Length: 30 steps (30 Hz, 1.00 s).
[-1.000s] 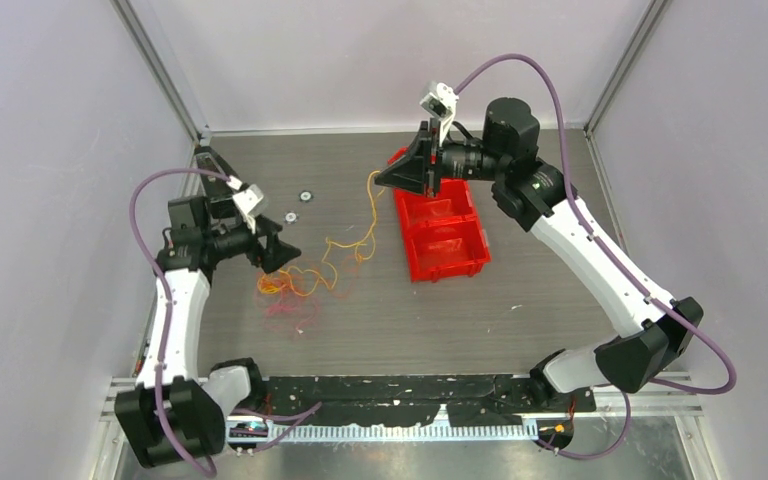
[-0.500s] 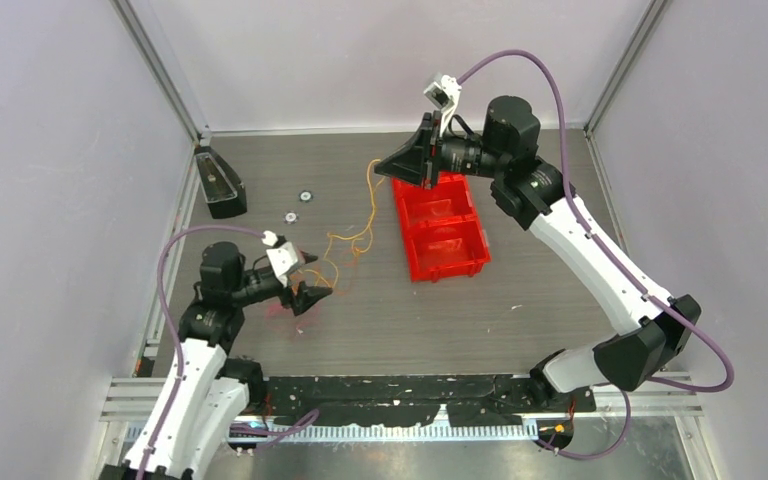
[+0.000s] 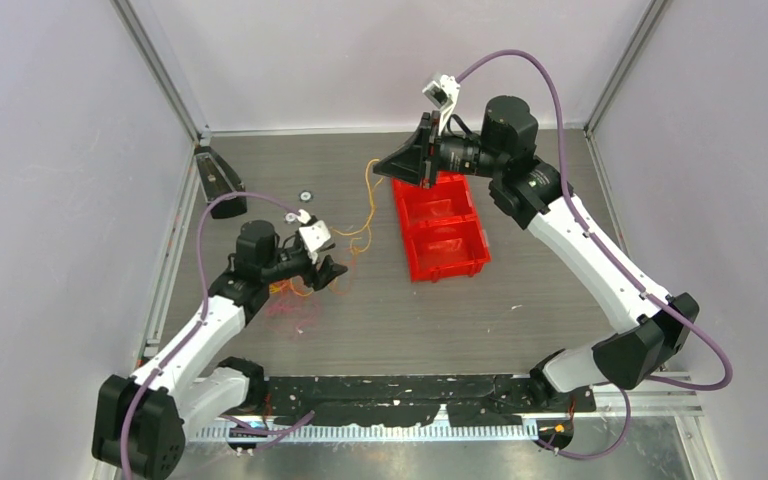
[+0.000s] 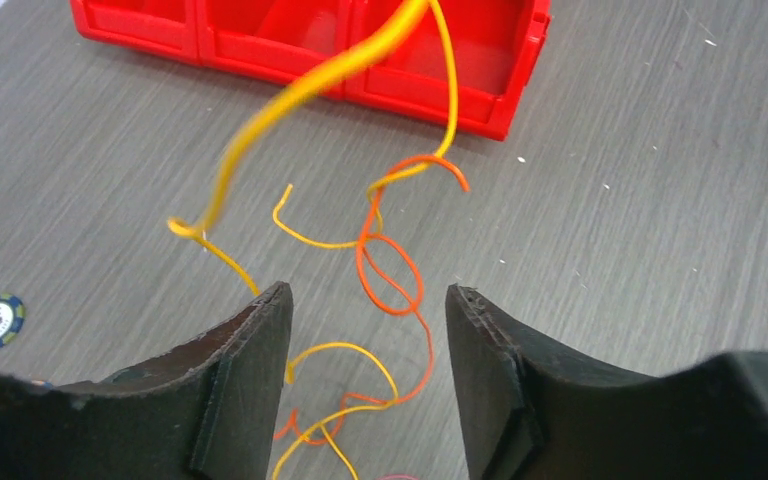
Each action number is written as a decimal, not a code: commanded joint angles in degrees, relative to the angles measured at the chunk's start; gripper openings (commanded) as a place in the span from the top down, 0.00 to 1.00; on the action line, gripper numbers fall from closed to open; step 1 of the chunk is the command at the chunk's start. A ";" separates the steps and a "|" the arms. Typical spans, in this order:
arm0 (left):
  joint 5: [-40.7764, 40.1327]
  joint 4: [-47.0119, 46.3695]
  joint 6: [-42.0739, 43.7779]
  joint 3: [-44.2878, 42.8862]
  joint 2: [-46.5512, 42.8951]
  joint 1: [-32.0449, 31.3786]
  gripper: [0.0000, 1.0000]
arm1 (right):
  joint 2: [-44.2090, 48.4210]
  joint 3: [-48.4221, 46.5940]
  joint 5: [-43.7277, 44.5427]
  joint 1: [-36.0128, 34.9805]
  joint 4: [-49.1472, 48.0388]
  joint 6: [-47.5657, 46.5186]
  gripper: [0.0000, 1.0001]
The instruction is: Untangle the cables
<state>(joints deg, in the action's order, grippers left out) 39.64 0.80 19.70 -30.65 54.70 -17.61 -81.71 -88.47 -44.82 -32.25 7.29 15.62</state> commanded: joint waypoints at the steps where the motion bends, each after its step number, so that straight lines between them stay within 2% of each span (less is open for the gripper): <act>1: -1.03 -8.00 -2.61 -3.85 3.15 -0.89 0.44 | -0.07 -1.92 0.87 -0.39 -3.08 1.59 0.95; 4: -0.17 -8.73 -2.53 -3.90 5.00 -2.32 0.50 | -0.49 -2.28 0.93 -0.44 -3.24 1.83 0.95; 10: 0.53 -8.09 -2.18 -3.78 6.67 -3.06 0.73 | -0.88 -3.54 1.67 -0.45 -3.33 2.00 0.95; 16: -0.27 2.35 4.57 -2.53 3.57 -1.96 1.00 | -0.93 -7.08 3.04 0.51 -2.89 1.67 0.95; 22: -2.84 17.91 20.91 -2.20 1.90 1.29 1.00 | -1.76 -15.74 3.96 4.85 -2.18 3.22 0.95; 30: -3.36 34.13 36.87 -9.49 9.67 14.28 1.00 | -2.77 -23.19 3.86 8.89 -1.93 4.70 0.95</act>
<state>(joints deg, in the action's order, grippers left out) 36.88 24.91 45.63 -34.20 60.69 -8.54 -84.38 -107.90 -41.36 -24.58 7.25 18.83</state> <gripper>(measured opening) 0.009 0.070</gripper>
